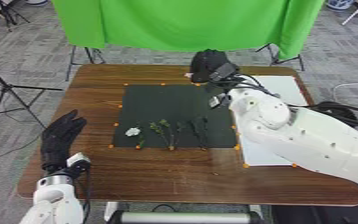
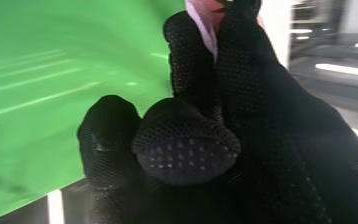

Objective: Arrange flowers

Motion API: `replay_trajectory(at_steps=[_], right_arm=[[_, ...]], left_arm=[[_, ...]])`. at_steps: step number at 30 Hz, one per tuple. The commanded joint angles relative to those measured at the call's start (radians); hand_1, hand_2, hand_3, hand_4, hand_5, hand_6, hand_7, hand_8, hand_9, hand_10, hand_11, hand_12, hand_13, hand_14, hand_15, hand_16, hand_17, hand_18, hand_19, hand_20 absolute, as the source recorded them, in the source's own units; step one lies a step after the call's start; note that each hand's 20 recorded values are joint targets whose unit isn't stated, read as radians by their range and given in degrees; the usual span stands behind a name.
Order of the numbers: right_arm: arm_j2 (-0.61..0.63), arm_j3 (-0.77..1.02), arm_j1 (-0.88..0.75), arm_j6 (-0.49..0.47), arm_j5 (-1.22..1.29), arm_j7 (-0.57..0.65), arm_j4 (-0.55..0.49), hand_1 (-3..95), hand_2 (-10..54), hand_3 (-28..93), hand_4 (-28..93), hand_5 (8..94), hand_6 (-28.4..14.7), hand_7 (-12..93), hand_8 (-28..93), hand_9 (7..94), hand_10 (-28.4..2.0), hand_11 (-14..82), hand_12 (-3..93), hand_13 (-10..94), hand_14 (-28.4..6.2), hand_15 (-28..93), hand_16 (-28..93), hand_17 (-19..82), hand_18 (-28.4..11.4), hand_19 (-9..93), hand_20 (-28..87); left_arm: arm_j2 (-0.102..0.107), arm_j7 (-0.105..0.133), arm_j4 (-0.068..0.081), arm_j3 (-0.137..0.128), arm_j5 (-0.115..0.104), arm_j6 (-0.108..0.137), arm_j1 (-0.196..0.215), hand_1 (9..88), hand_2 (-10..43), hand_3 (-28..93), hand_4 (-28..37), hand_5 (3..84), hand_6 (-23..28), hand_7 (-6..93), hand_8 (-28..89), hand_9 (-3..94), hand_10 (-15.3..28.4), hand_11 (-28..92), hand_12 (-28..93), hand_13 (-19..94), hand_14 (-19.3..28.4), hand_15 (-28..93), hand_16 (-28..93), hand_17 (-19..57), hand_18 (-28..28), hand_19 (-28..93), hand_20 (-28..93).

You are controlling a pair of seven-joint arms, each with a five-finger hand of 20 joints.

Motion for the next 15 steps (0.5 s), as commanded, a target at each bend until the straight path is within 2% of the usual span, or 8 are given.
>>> replay_trajectory(at_steps=[1,2,3,6,8,10,13,15], right_arm=[[-0.326,-0.038,0.030,-0.109,-0.028,-0.036,0.093,62.2,-9.5,63,-22,80.8,0.3,19,3,91.7,-10.6,5.9,34.6,94,-1.4,61,29,68,-11.9,93,50],[-0.341,-0.039,0.024,-0.122,-0.032,-0.034,0.108,62.1,-9.5,63,-22,80.8,0.3,19,3,91.7,-10.7,5.8,34.6,94,-1.4,61,29,68,-11.9,93,50],[-0.357,-0.042,0.016,-0.122,-0.023,-0.025,0.121,62.2,-9.5,63,-22,80.8,0.3,19,3,91.7,-10.7,5.9,34.6,94,-1.4,61,29,68,-11.9,93,50],[-0.388,-0.032,-0.010,-0.168,-0.015,-0.004,0.142,62.0,-9.5,63,-22,80.8,0.5,19,3,91.6,-10.8,5.8,34.3,94,-1.4,61,29,68,-11.9,93,50],[-0.399,-0.027,-0.020,-0.201,-0.025,0.004,0.151,61.8,-9.5,63,-22,80.7,0.6,19,3,91.5,-10.9,5.8,34.2,94,-1.4,61,29,68,-11.9,93,50],[-0.417,-0.029,-0.024,-0.214,-0.007,0.012,0.171,61.8,-9.5,63,-22,80.6,0.6,19,3,91.4,-10.9,5.9,33.8,94,-1.3,61,29,68,-11.9,93,50],[-0.433,-0.033,-0.034,-0.230,-0.014,0.026,0.187,61.7,-9.5,63,-22,80.6,0.7,19,3,91.3,-10.9,6.0,33.3,94,-1.3,61,29,68,-11.9,93,50],[-0.445,-0.032,-0.043,-0.239,-0.012,0.023,0.206,61.7,-9.5,63,-22,80.6,0.8,19,3,91.3,-10.9,6.1,33.2,94,-1.3,61,29,68,-11.9,93,50]], left_arm=[[0.002,-0.003,0.007,0.006,0.000,0.000,-0.008,41.8,18.2,69,-24.3,53.2,3.3,18.3,-8,54.0,13.9,26,11,47,14.3,22,-3,23.5,10.9,6,30],[0.002,-0.003,0.010,0.011,-0.003,0.007,-0.016,41.8,18.2,69,-24.3,53.2,3.3,18.2,-8,54.0,13.8,26,11,47,14.3,22,-3,23.5,10.9,6,30],[-0.004,0.001,0.007,0.008,-0.009,0.017,-0.011,41.7,18.2,69,-24.4,53.3,3.3,18.2,-9,54.0,13.8,26,11,47,14.4,22,-3,23.5,10.9,6,30],[-0.005,0.005,0.010,-0.001,-0.016,0.021,-0.006,41.0,18.4,69,-24.6,53.3,3.3,18.2,-9,53.9,13.8,26,11,47,14.3,22,-3,23.5,10.9,6,30],[-0.003,0.012,0.014,-0.001,-0.020,0.027,-0.011,40.5,18.7,69,-24.9,53.3,3.3,18.4,-9,53.9,13.8,26,11,47,14.3,22,-3,23.5,10.9,6,30],[-0.003,0.028,0.014,-0.002,-0.023,0.043,-0.014,40.3,18.7,69,-25.0,53.3,3.3,18.5,-9,53.7,13.8,26,11,47,14.2,22,-3,23.5,10.8,6,30],[-0.003,0.041,0.018,-0.006,-0.028,0.049,-0.018,42.5,17.9,70,-25.0,52.9,3.3,20.1,-6,51.9,13.4,26,12,46,13.5,22,-3,23.9,10.7,7,31],[-0.002,0.041,0.020,-0.013,-0.026,0.046,-0.016,46.9,16.1,69,-23.3,52.0,3.4,20.5,-1,48.2,12.8,26,11,43,12.6,21,-3,24.7,10.8,7,32]])
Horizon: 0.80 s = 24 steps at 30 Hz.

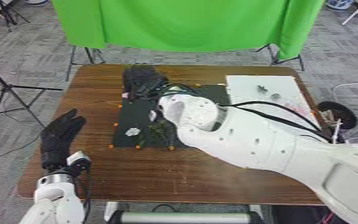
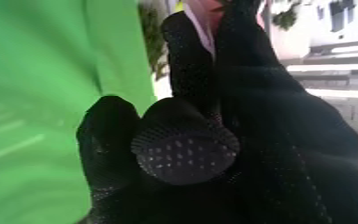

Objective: Arrange flowers

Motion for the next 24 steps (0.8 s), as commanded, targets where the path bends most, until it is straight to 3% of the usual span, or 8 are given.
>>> replay_trajectory(at_steps=[1,3,7,13,15,19,24], right_arm=[[-0.050,-0.004,-0.040,-0.042,-0.009,0.025,0.046,61.6,-9.5,63,-22,80.6,0.8,19,3,91.3,-10.9,6.2,33.1,94,-1.4,61,29,68,-12.0,93,50],[-0.064,-0.003,-0.049,-0.039,-0.005,0.025,0.061,61.5,-9.5,63,-22,80.5,0.9,19,3,91.1,-10.9,6.2,33.0,94,-1.4,61,29,68,-12.0,93,50],[-0.062,-0.005,-0.069,-0.033,-0.027,0.035,0.065,61.4,-9.5,63,-22,80.5,1.0,19,3,91.0,-10.9,6.2,32.4,94,-1.4,62,29,68,-12.0,93,51],[-0.085,-0.006,-0.080,-0.023,-0.052,0.054,0.103,61.3,-9.5,63,-22,80.4,1.1,19,2,91.0,-10.8,6.3,31.9,94,-1.4,62,28,68,-12.1,93,51],[-0.089,-0.008,-0.081,-0.020,-0.058,0.061,0.116,61.2,-9.5,63,-22,80.4,1.2,19,2,91.0,-10.8,6.2,31.7,94,-1.4,62,28,68,-12.2,93,51],[-0.095,-0.008,-0.085,-0.028,-0.060,0.075,0.135,61.2,-9.5,63,-22,80.3,1.3,19,2,90.9,-10.5,6.1,31.5,94,-1.4,62,28,68,-12.2,93,52],[-0.103,-0.004,-0.093,-0.036,-0.068,0.081,0.161,61.0,-9.5,63,-22,80.4,1.4,19,2,90.9,-10.5,5.7,30.8,94,-1.6,62,28,68,-12.3,93,52]], left_arm=[[-0.003,0.025,0.012,-0.020,-0.005,0.029,-0.005,50.4,14.0,69,-20.3,50.8,3.2,20.9,-1,45.0,12.3,26,11,41,11.8,21,-3,25.6,10.7,8,34],[-0.007,0.016,0.016,-0.023,0.015,0.035,-0.011,56.8,10.2,69,-14.2,49.1,2.8,22.5,-9,40.5,11.4,26,11,38,11.7,20,-2,27.4,10.5,8,39],[-0.009,0.001,0.019,-0.026,0.040,0.040,-0.016,64.8,7.3,67,-8.7,47.4,2.3,24.0,-10,38.3,10.7,26,11,37,11.2,19,-1,29.1,9.8,6,39],[-0.015,-0.003,0.034,-0.026,0.028,0.015,-0.036,65.3,7.8,66,-6.6,48.0,1.5,25.0,-10,39.3,10.6,26,11,38,11.1,20,0,29.2,9.5,5,37],[-0.017,-0.009,0.039,-0.030,0.035,0.006,-0.041,64.1,7.8,67,-6.6,48.3,1.4,25.2,-11,39.8,10.8,26,11,38,11.1,21,-1,29.0,9.6,5,37],[-0.019,-0.007,0.039,-0.027,0.023,0.004,-0.040,61.2,7.0,67,-7.3,49.2,1.3,25.6,-11,40.2,10.8,27,11,39,11.1,21,-1,28.3,9.7,5,38],[-0.023,-0.010,0.038,-0.022,0.024,-0.005,-0.042,59.1,6.5,68,-8.6,49.5,1.4,25.8,-11,40.4,10.8,27,10,38,11.1,21,-1,27.4,9.8,5,38]])
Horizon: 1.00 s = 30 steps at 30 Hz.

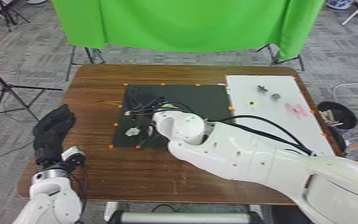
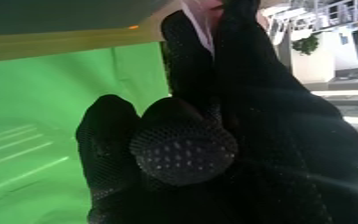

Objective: Arrange flowers

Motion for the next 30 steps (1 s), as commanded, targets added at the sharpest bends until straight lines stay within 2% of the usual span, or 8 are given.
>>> replay_trajectory(at_steps=[1,4,13,16,19,23,27,30], right_arm=[[-0.016,0.000,-0.005,-0.009,-0.018,0.024,0.030,61.0,-9.5,63,-22,80.4,1.4,19,2,90.8,-10.5,5.7,30.8,94,-1.5,62,28,68,-12.3,93,52],[-0.014,0.003,-0.002,-0.028,-0.012,0.033,0.027,60.9,-9.5,63,-22,80.3,1.5,19,2,90.4,-10.6,5.5,30.3,94,-1.6,62,28,68,-12.3,93,52],[-0.014,0.014,-0.007,-0.077,0.003,0.044,0.022,56.6,-9.5,63,-20,78.1,3.0,20,1,86.0,-10.8,8.5,27.8,93,-1.7,62,29,67,-12.4,93,52],[-0.013,0.015,-0.006,-0.078,0.004,0.047,0.022,55.9,-9.5,63,-20,77.4,3.2,19,1,85.5,-11.0,9.5,27.1,93,-1.7,62,29,67,-12.4,93,52],[-0.013,0.018,-0.004,-0.088,0.006,0.054,0.019,54.7,-9.5,63,-19,76.4,3.0,19,1,84.6,-11.2,10.4,26.2,92,-1.8,61,29,67,-12.5,93,52],[-0.015,0.024,-0.002,-0.096,0.010,0.060,0.014,52.5,-9.5,63,-19,73.5,2.9,19,1,82.5,-11.9,12.8,23.5,92,-1.9,61,29,67,-12.5,93,51],[-0.013,0.026,-0.002,-0.099,0.015,0.071,0.009,51.2,-9.5,62,-19,72.1,2.8,19,0,81.0,-12.4,15.6,19.3,92,-1.8,61,29,67,-12.4,93,51],[-0.014,0.034,-0.005,-0.115,0.014,0.078,0.008,49.8,-9.5,63,-18,70.7,3.0,19,0,80.2,-12.4,16.6,17.0,92,-2.0,60,29,67,-12.4,93,51]], left_arm=[[-0.014,-0.007,0.004,0.001,-0.007,-0.023,-0.001,59.2,6.7,68,-9.0,49.5,1.5,25.7,-11,40.4,10.8,27,10,38,11.1,21,-2,27.3,9.8,5,38],[-0.016,-0.013,0.014,-0.002,-0.008,-0.033,-0.012,59.1,7.1,68,-9.5,49.8,1.6,25.5,-11,40.7,10.9,27,10,38,11.1,20,-2,27.1,9.8,5,38],[-0.016,-0.012,-0.001,0.010,-0.016,-0.029,0.000,54.2,7.7,71,-10.2,50.7,1.3,25.7,-11,42.2,11.1,27,10,39,11.5,21,-2,25.9,10.2,5,38],[-0.015,-0.010,-0.002,0.017,-0.019,-0.020,-0.002,53.0,7.0,72,-10.5,50.7,1.2,25.5,-10,42.4,11.1,27,10,39,11.5,21,-2,25.6,10.1,6,37],[-0.014,-0.015,0.002,0.017,-0.018,-0.025,-0.009,51.4,6.3,72,-11.3,50.9,1.3,25.0,-8,42.5,11.1,27,10,39,11.7,22,-2,25.1,10.2,6,37],[-0.010,-0.012,-0.007,0.028,-0.018,-0.017,-0.005,50.3,6.1,73,-11.7,50.8,1.3,24.7,-7,42.8,11.1,27,10,39,11.8,22,-3,24.6,10.3,7,36],[-0.007,-0.019,-0.003,0.032,-0.016,-0.023,-0.012,49.7,5.9,73,-11.9,50.9,1.4,24.4,-6,42.9,11.1,27,10,39,11.8,22,-3,24.1,10.3,8,35],[-0.005,-0.023,-0.006,0.034,-0.014,-0.020,-0.012,49.6,5.9,73,-12.1,51.0,1.5,24.3,-6,42.9,11.1,27,10,39,11.9,22,-3,24.0,10.3,8,35]])
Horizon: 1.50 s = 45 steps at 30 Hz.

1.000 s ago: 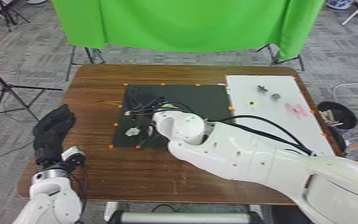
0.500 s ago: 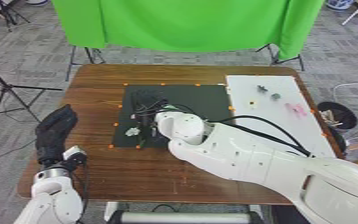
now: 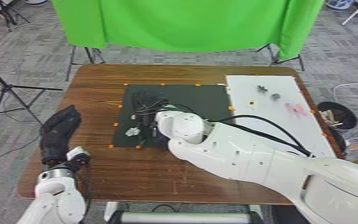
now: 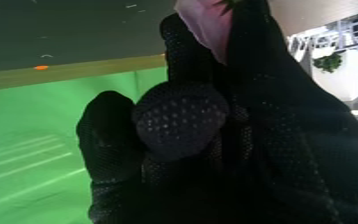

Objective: Arrange flowers

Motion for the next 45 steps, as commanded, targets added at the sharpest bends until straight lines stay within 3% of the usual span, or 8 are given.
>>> replay_trajectory(at_steps=[1,13,17,21,27,31,37,45], right_arm=[[-0.001,0.013,0.006,-0.023,0.002,0.023,-0.018,48.7,-9.5,63,-18,69.7,3.0,18,-1,79.9,-12.3,16.3,16.7,92,-2.0,60,29,67,-12.4,93,51],[0.012,0.042,0.009,-0.038,0.037,0.026,-0.052,38.3,-9.5,70,-18,61.9,3.7,17,-12,77.8,-14.0,12.8,13.9,93,-1.9,58,28,67,-12.2,93,49],[0.074,0.062,0.041,-0.061,0.060,0.027,-0.138,36.6,-9.5,69,-17,60.3,3.6,17,-12,76.9,-14.3,12.4,13.7,94,-2.0,57,28,67,-12.1,93,48],[0.219,0.108,0.085,-0.049,0.075,0.016,-0.294,34.2,-9.5,68,-17,57.4,3.4,16,-12,74.1,-14.9,11.3,13.2,94,-2.1,55,29,67,-12.1,93,47],[0.519,0.327,0.040,-0.075,0.092,0.050,-0.538,29.1,-9.5,67,-16,54.7,2.2,14,-11,71.2,-16.0,9.4,12.4,93,-2.3,54,29,66,-12.2,93,45],[0.693,0.549,-0.093,-0.172,0.104,0.090,-0.619,23.1,-9.5,63,-14,46.4,-1.0,7,-7,57.1,-17.0,7.5,12.9,87,-5.3,55,28,59,-15.0,93,44],[0.832,0.796,-0.316,-0.281,0.160,0.156,-0.606,15.7,-9.5,58,-17,32.1,-4.2,0,-3,33.2,-21.4,2.3,13.1,74,-13.0,57,25,47,-20.8,87,43],[0.866,0.860,-0.474,-0.261,0.107,0.220,-0.499,11.5,-9.5,56,-24,29.3,-4.5,-1,-2,30.5,-23.2,1.1,11.8,73,-13.9,57,23,46,-21.8,85,44]], left_arm=[[0.001,-0.013,-0.009,0.011,-0.004,-0.001,-0.001,49.5,5.9,73,-12.1,51.0,1.5,24.2,-6,43.0,11.1,27,10,39,11.9,22,-3,23.9,10.3,8,35],[0.009,-0.006,-0.025,0.042,-0.005,0.019,0.008,49.2,6.0,72,-12.3,51.0,1.6,23.9,-5,43.1,11.2,26,10,39,12.1,22,-3,23.3,10.4,9,33],[0.006,-0.017,-0.023,0.026,0.002,0.008,0.014,49.3,6.0,72,-12.4,51.0,1.5,23.9,-4,43.1,11.2,26,10,39,12.1,22,-2,23.2,10.4,9,33],[0.003,-0.015,-0.032,0.001,0.001,0.011,0.037,49.2,5.9,72,-12.3,51.1,1.5,23.8,-4,43.2,11.2,26,10,39,12.1,22,-3,23.2,10.4,9,33],[-0.001,-0.007,-0.043,-0.006,-0.001,0.016,0.055,49.2,6.0,72,-12.3,51.1,1.4,24.0,-4,43.2,11.2,26,10,39,12.1,22,-3,23.1,10.4,9,32],[-0.004,0.003,-0.055,-0.003,-0.003,0.026,0.073,49.2,6.1,72,-12.4,51.2,1.4,24.3,-3,43.4,11.2,26,10,39,12.1,22,-3,22.8,10.5,9,32],[-0.016,-0.001,-0.052,-0.006,-0.001,0.016,0.078,49.0,6.2,72,-12.7,51.3,1.4,24.1,-3,43.8,11.3,27,10,40,12.1,22,-3,22.9,10.5,9,32],[-0.026,-0.005,-0.048,-0.014,0.006,0.003,0.081,48.9,6.6,71,-12.9,51.5,1.5,24.0,-2,44.3,11.5,26,10,40,12.2,22,-3,23.1,10.5,9,32]])
